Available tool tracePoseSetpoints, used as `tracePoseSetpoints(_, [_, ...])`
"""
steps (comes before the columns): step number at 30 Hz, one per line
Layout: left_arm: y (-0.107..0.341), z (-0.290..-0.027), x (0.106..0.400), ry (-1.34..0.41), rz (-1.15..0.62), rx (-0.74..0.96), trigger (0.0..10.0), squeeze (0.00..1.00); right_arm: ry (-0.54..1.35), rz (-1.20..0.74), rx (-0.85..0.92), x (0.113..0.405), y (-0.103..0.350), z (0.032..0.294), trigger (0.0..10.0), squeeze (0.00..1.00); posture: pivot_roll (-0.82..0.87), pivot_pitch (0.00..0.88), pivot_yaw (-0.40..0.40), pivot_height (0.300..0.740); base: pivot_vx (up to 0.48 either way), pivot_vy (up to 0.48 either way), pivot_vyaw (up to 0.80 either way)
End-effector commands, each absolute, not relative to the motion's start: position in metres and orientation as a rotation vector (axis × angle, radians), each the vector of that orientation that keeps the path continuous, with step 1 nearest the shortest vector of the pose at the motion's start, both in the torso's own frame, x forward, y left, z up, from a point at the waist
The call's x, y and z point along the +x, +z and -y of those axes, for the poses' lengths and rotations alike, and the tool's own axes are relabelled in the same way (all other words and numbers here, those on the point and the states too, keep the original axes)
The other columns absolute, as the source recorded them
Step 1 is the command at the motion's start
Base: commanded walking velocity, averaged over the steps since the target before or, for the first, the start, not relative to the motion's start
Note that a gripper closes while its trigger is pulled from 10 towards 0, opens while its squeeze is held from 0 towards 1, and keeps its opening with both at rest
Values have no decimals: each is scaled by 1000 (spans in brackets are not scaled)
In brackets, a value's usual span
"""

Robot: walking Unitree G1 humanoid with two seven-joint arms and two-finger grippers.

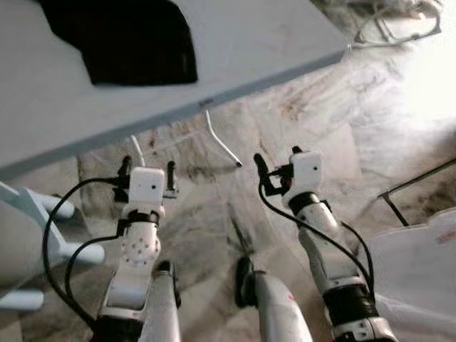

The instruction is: Hang hanger

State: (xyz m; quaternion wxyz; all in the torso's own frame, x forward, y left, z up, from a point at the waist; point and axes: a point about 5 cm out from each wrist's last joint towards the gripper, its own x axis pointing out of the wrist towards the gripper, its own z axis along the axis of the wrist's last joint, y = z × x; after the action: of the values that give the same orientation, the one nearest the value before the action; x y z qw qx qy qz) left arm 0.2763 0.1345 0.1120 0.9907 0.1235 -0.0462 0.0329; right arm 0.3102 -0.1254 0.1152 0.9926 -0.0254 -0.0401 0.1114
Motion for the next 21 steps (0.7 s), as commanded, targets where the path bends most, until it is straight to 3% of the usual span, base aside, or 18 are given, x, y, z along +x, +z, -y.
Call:
tracePoseSetpoints(1, [107, -134, 274, 58, 70, 260, 10000, 0, 219, 65, -49, 306, 110, 128, 10000, 0, 22, 300, -83, 740, -345, -334, 0])
tracePoseSetpoints(7, [107, -134, 274, 62, 69, 266, 10000, 0, 223, 66, -51, 307, 110, 128, 10000, 0, 25, 296, -81, 740, -330, -337, 0])
tracePoseSetpoints(13, [106, -135, 274, 71, 63, 247, 10000, 0, 224, 67, -51, 306, 110, 127, 10000, 0, 24, 295, -82, 740, 0, 0, 0])
tracePoseSetpoints(16, [104, -135, 275, 75, 34, 222, 10000, 0, 226, 69, -52, 307, 110, 127, 10000, 0, 24, 295, -82, 740, 0, 349, 0])
tracePoseSetpoints(21, [102, -138, 276, 99, 16, 224, 10000, 0, 233, 84, -44, 306, 113, 126, 10000, 0, 23, 295, -78, 740, 0, 480, 629])
